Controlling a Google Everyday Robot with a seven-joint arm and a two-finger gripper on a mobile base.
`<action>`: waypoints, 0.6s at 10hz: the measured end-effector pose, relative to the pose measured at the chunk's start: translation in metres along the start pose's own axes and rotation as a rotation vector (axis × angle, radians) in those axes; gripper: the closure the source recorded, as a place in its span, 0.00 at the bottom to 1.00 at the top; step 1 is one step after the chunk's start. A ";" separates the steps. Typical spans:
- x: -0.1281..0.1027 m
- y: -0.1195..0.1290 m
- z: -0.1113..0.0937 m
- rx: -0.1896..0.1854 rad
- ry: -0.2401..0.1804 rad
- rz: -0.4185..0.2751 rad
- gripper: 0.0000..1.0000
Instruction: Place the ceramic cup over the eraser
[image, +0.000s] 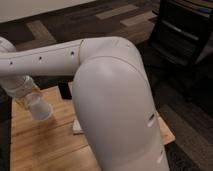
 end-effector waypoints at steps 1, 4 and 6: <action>0.000 -0.012 -0.013 0.018 -0.018 0.013 1.00; 0.000 -0.012 -0.011 0.019 -0.014 0.012 1.00; 0.001 -0.013 -0.010 0.019 -0.014 0.014 1.00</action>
